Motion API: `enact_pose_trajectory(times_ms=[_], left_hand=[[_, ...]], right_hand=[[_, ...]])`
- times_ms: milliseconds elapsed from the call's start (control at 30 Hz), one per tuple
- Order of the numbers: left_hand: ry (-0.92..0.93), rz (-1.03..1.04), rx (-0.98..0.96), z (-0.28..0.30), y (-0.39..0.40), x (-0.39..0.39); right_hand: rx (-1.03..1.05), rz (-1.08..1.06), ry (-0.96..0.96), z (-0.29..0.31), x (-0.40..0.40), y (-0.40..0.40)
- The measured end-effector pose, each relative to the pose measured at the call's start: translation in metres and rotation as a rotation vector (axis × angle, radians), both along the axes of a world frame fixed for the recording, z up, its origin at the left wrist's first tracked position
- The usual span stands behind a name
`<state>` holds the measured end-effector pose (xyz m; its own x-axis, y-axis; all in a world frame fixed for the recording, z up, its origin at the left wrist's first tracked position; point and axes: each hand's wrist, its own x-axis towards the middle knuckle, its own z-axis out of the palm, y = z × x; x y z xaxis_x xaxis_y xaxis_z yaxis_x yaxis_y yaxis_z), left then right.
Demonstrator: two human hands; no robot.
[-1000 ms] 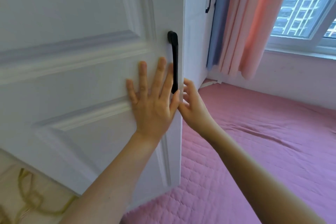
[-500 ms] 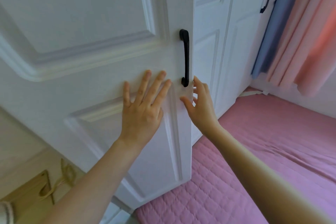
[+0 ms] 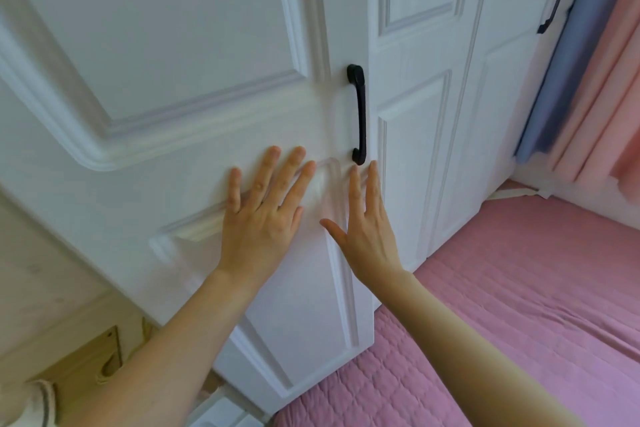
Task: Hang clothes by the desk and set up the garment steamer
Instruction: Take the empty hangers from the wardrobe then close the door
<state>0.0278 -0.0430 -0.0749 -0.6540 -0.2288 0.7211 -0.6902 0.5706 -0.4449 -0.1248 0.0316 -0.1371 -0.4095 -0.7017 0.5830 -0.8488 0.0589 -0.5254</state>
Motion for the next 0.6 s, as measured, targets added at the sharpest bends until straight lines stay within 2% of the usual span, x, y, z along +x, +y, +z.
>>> enact_pose_trajectory(times_ms=[600], left_hand=[[0.021,0.098,-0.047,-0.004,-0.029,-0.010]], right_hand=[[0.114,0.035,0.125,-0.015,-0.006,-0.061]])
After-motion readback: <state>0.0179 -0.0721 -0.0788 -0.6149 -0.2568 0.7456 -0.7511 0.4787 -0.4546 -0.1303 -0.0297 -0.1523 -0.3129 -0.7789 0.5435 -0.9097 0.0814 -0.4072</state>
